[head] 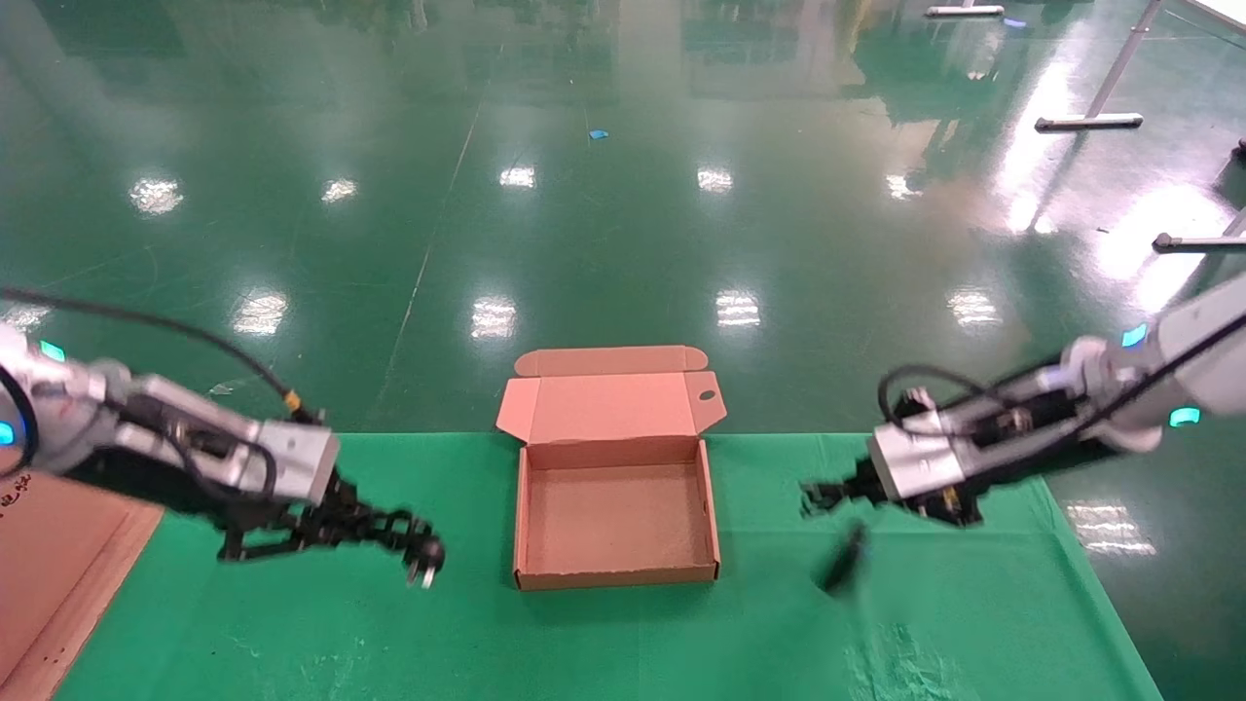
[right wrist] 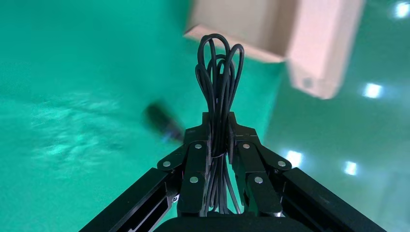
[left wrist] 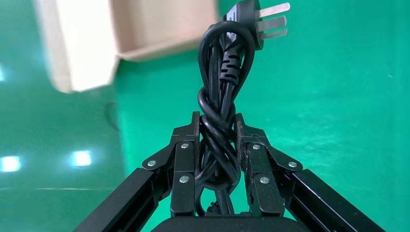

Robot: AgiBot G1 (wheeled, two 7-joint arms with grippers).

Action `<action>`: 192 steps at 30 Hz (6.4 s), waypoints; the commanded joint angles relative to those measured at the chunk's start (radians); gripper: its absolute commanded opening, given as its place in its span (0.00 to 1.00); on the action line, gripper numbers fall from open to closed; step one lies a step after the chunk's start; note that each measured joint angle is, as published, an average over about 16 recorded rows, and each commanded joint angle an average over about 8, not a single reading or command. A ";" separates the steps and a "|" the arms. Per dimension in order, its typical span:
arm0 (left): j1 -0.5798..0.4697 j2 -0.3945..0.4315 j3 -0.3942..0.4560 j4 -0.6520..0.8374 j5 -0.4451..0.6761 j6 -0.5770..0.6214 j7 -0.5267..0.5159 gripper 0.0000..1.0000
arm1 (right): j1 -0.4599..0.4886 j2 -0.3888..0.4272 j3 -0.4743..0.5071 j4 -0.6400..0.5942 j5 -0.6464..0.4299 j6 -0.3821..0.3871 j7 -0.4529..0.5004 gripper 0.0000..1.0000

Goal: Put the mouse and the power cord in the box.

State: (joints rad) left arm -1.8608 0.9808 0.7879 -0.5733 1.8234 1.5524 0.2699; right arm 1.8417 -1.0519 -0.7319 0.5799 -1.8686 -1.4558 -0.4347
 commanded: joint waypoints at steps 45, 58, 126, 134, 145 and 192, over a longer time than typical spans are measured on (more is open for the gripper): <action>0.104 0.113 -0.020 -0.258 -0.109 -0.431 -0.086 0.00 | 0.112 -0.017 0.052 0.292 0.042 -0.032 0.256 0.00; 0.341 0.319 -0.040 -0.075 -0.095 -0.835 -0.133 0.00 | 0.060 0.014 0.057 0.151 0.044 0.022 0.157 0.00; 0.294 -0.155 0.167 -0.166 -0.884 -0.458 0.400 1.00 | 0.078 -0.319 -0.040 -0.084 0.067 0.211 0.040 0.00; 0.303 -0.279 0.129 -0.140 -0.942 -0.361 0.447 1.00 | 0.004 -0.326 -0.251 0.132 0.136 0.358 0.208 0.00; 0.327 -0.308 0.115 -0.037 -0.947 -0.373 0.521 1.00 | -0.064 -0.325 -0.505 0.219 0.225 0.609 0.322 0.00; 0.321 -0.284 0.093 0.030 -0.953 -0.323 0.535 1.00 | -0.189 -0.281 -0.606 0.138 0.299 0.807 0.357 1.00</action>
State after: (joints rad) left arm -1.5320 0.6953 0.8713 -0.5558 0.8678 1.2334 0.7892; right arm 1.6462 -1.3246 -1.3252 0.7245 -1.5596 -0.6592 -0.0743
